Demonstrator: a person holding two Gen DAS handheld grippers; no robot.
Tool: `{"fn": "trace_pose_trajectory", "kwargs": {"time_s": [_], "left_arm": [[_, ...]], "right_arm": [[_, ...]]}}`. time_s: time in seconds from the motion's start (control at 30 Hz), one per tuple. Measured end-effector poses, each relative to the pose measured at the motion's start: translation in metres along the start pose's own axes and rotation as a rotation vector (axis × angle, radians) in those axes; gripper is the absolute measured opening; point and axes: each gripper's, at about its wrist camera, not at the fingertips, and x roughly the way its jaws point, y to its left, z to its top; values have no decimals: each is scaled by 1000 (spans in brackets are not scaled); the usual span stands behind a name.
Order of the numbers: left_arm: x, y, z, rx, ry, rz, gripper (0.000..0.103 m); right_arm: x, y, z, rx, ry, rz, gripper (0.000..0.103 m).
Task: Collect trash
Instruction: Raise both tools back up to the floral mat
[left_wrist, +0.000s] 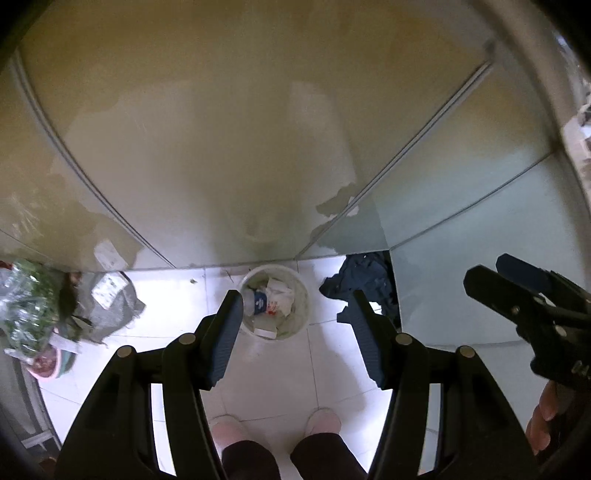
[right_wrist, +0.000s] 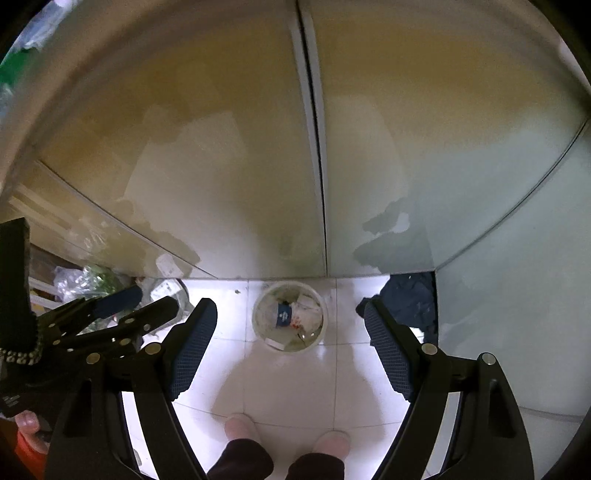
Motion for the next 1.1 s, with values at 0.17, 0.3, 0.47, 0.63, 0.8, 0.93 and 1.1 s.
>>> {"fn": "trace_pose_trajectory", "kwargs": {"time_s": [0.17, 0.3, 0.47, 0.63, 0.8, 0.93, 1.1], "left_arm": [[-91, -10, 15, 34, -74, 23, 58], [-165, -16, 27, 57, -148, 25, 58], [-256, -21, 41, 96, -254, 6, 58], [-342, -22, 57, 160, -382, 5, 61], [-406, -25, 62, 178, -538, 7, 70], [-437, -23, 72, 165, -598, 9, 73], [-452, -19, 94, 137, -669, 19, 94]], "right_arm": [[-74, 23, 17, -14, -63, -11, 80], [-131, 42, 28, -19, -119, -15, 79], [-207, 71, 41, -24, -208, -30, 79], [-274, 103, 49, -23, -317, -50, 81], [-326, 122, 53, -35, -450, -89, 86], [-351, 129, 65, -45, -532, -103, 90], [-364, 131, 89, -71, -615, -104, 92]]}}
